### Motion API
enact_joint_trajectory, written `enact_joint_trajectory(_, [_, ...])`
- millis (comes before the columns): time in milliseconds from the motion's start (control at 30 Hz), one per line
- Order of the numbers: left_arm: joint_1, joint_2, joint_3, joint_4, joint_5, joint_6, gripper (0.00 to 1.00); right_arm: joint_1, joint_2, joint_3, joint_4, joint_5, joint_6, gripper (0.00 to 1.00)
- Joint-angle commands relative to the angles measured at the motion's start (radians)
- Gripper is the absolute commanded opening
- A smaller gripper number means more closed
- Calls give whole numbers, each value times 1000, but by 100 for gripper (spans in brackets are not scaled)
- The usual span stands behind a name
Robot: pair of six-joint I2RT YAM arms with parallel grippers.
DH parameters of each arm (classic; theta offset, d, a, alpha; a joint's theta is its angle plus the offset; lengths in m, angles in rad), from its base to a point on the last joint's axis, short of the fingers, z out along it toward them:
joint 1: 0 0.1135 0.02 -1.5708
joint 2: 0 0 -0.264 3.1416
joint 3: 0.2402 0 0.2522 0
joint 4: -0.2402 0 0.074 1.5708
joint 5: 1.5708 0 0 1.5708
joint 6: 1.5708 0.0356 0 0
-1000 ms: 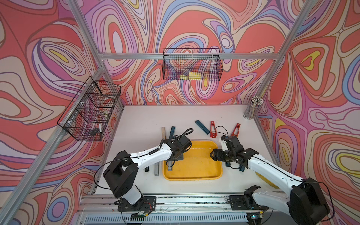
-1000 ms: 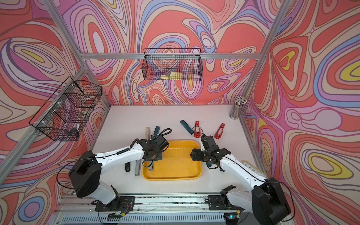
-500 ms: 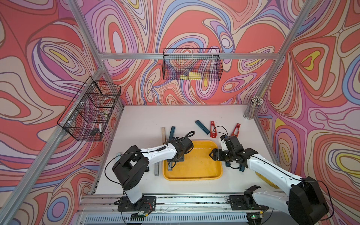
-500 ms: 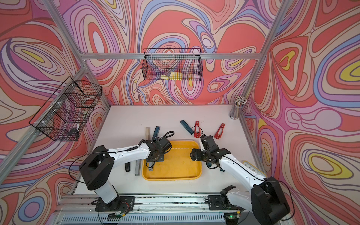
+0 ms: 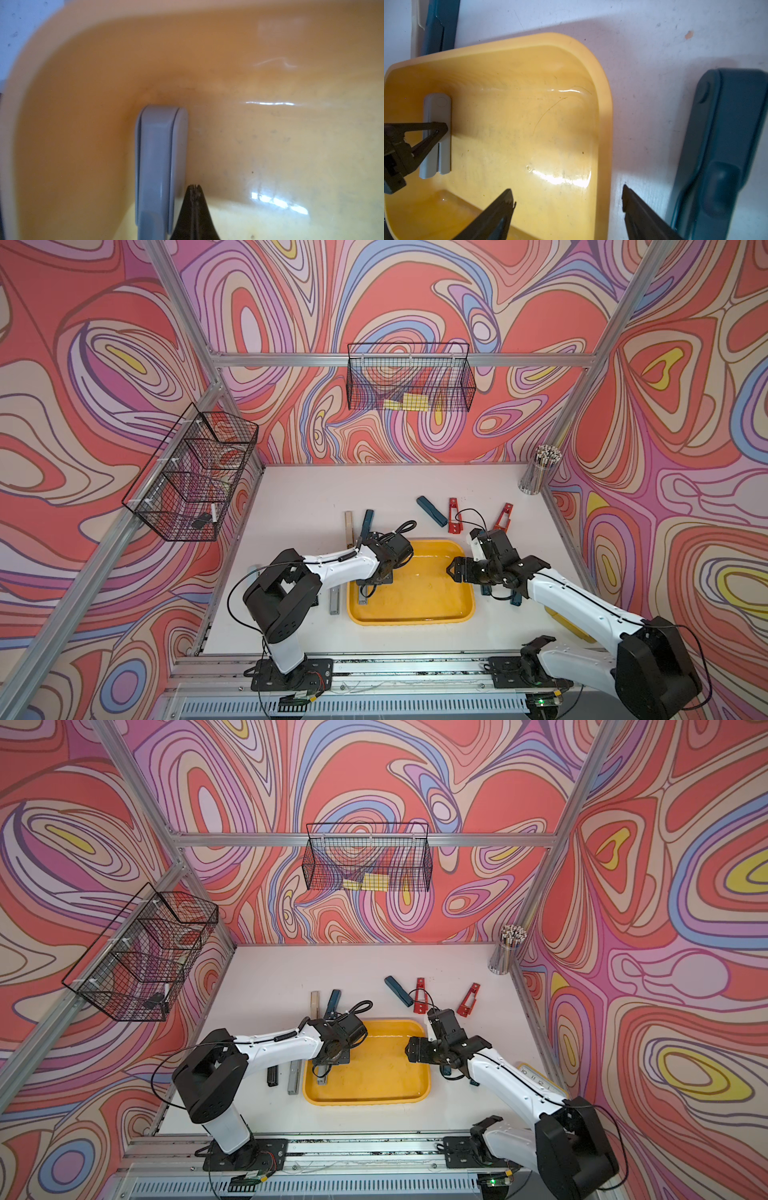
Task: Put the pruning pliers into the storage box
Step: Place the pruning pliers in the storage box.
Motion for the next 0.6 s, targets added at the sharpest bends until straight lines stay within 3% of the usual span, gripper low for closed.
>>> enact_joint_trajectory(0, [-3,25,28,-24,-39,-33,0,6,9,3,7,-2,-9,86])
enact_joint_trajectory(567, [-2,35,32,-65,-78,-63,0,6,9,5,8,-5,-11,86])
